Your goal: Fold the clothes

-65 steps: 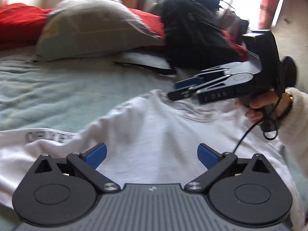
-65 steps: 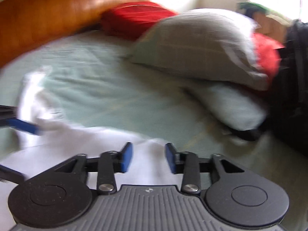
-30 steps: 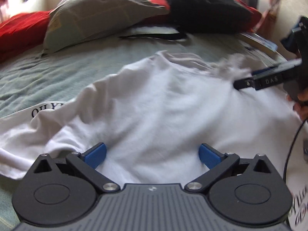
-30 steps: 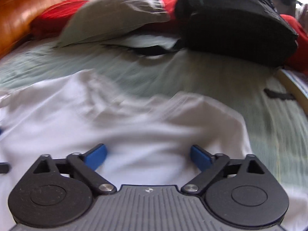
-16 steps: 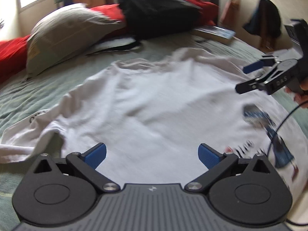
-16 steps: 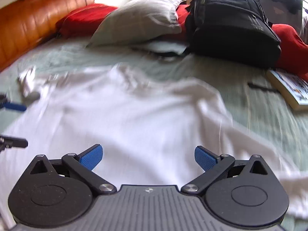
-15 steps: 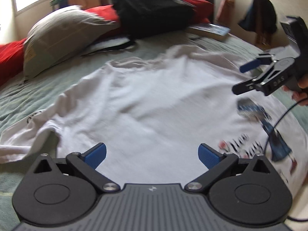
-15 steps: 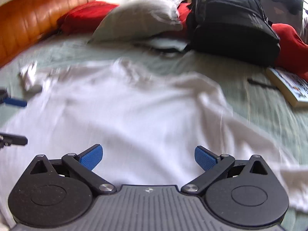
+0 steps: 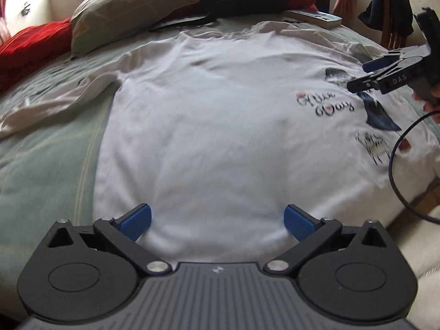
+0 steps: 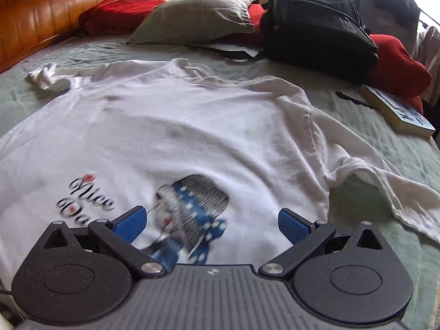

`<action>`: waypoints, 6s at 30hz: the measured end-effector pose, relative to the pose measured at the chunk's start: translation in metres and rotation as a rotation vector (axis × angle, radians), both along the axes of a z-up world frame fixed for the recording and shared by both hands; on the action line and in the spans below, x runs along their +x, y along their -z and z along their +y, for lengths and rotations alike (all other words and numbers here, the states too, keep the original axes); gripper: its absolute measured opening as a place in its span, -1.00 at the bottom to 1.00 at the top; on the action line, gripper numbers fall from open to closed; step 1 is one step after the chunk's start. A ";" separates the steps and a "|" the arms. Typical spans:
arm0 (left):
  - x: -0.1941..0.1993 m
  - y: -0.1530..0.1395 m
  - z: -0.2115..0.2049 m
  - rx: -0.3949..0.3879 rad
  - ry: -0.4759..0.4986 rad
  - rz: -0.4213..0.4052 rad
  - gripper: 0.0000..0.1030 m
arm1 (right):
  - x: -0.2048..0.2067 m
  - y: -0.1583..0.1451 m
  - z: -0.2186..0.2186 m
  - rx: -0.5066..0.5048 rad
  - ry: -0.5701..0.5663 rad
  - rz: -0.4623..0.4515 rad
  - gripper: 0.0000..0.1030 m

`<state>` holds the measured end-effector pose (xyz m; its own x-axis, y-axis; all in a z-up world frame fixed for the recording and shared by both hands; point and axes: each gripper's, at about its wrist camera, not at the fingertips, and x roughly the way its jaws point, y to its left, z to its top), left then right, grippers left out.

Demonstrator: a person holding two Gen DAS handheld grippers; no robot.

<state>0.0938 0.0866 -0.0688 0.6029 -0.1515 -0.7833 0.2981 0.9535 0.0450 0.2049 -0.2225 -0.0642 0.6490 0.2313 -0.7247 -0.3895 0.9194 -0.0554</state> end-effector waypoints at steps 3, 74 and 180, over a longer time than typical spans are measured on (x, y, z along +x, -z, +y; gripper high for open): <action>-0.019 0.001 0.006 0.039 -0.010 0.013 0.99 | -0.018 0.005 0.007 -0.013 -0.011 0.006 1.00; 0.085 -0.023 -0.138 -0.149 0.019 -0.086 0.99 | 0.021 0.033 -0.337 0.831 0.768 0.033 1.00; 0.090 -0.016 -0.106 -0.142 -0.045 -0.082 0.99 | 0.197 -0.024 -0.104 0.081 -0.003 -0.097 -0.43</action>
